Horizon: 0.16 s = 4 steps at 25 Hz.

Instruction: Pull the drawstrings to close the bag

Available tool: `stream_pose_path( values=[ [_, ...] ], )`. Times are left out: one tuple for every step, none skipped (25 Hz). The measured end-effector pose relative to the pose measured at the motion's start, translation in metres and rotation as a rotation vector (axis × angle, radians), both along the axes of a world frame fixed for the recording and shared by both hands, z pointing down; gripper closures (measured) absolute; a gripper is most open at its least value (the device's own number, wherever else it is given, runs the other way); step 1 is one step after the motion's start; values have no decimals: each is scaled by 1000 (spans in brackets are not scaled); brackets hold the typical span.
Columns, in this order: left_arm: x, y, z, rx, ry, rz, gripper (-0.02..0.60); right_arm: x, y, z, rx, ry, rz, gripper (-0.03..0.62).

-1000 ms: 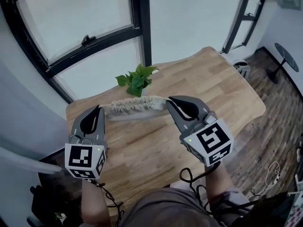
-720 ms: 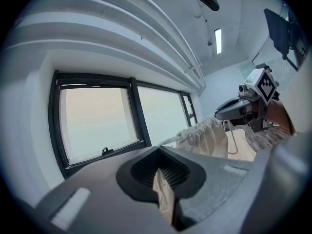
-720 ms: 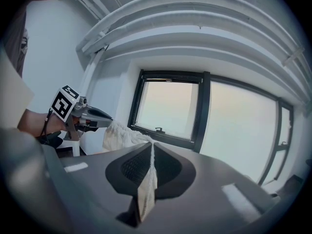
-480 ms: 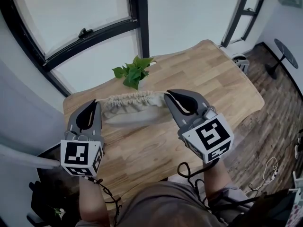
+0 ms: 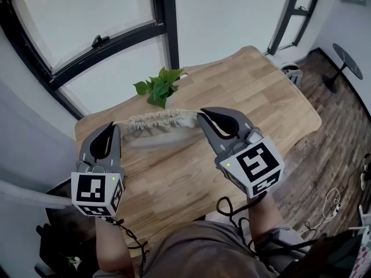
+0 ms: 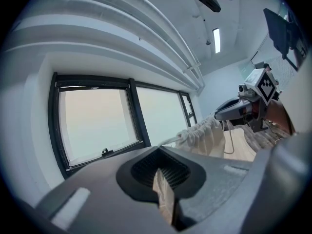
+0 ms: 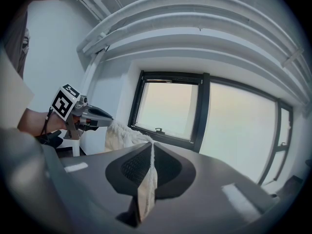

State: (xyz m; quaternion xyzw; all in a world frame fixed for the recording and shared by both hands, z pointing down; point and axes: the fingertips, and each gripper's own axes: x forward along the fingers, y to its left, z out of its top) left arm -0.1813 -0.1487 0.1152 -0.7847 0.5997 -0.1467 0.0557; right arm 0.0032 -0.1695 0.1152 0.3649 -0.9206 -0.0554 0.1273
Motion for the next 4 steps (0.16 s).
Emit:
stream_pose_path(
  values=[
    [0, 0, 0, 1, -1, 1, 578, 1, 0, 0, 0, 0, 0, 559],
    [1, 0, 0, 2, -3, 1, 578, 1, 0, 0, 0, -1, 1, 559],
    [2, 0, -1, 3, -4, 2, 578, 2, 0, 0, 0, -1, 1, 559],
    [2, 0, -1, 3, -5, 2, 578, 2, 0, -1, 1, -1, 2, 559]
  ],
)
